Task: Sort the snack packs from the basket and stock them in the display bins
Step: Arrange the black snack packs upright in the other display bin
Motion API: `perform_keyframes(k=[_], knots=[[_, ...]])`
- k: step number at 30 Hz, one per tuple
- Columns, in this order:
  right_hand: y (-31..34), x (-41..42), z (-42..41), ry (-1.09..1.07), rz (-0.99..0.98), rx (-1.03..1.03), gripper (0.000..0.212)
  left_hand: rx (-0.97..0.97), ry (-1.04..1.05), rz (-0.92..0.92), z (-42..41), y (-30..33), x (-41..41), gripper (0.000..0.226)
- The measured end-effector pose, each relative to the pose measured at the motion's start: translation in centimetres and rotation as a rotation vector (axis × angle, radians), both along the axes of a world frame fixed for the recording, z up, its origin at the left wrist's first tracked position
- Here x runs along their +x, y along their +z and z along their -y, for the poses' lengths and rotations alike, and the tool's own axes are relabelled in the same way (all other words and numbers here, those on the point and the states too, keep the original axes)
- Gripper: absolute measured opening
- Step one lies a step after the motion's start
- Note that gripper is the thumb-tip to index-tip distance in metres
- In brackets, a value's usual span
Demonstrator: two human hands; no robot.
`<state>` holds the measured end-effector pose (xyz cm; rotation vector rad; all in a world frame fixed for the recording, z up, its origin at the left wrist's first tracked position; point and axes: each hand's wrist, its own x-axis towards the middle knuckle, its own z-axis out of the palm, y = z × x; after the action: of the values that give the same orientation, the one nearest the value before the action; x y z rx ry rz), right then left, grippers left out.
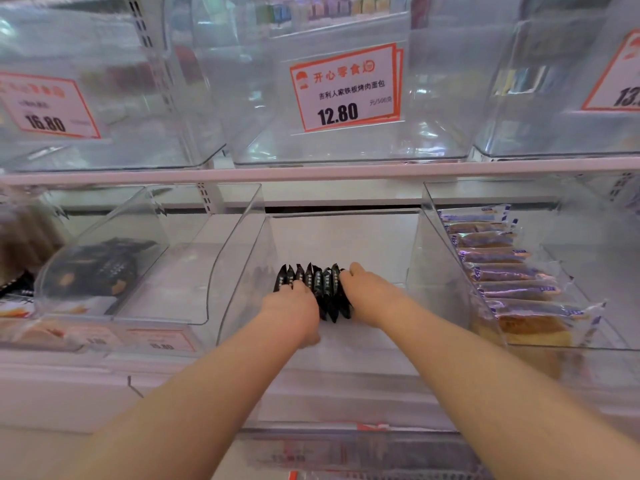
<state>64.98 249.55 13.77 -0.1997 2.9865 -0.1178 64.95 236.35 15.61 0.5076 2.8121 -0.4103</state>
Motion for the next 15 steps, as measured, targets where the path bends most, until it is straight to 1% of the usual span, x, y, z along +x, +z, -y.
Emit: perform_keyframes(k=[4, 6, 9, 12, 15], knots=[[1.2, 1.0, -0.1, 0.002, 0.044, 0.014, 0.04, 0.019, 0.005, 0.033, 0.1, 0.4, 0.2, 0.068], [2.3, 1.8, 0.2, 0.01, 0.033, 0.036, 0.04, 0.002, -0.04, 0.022, 0.3, 1.1, 0.5, 0.068], [4.7, 4.3, 0.4, 0.06, 0.022, 0.013, 0.032, 0.022, -0.165, -0.05, 0.8, 3.0, 1.9, 0.051], [7.1, 8.1, -0.1, 0.093, -0.009, -0.085, 0.022, 0.093, -0.281, -0.142, 1.3, 5.6, 4.6, 0.035], [8.8, 13.5, -1.9, 0.091, -0.094, -0.302, 0.022, 0.187, -0.477, -0.258, 1.6, 7.5, 8.7, 0.026]])
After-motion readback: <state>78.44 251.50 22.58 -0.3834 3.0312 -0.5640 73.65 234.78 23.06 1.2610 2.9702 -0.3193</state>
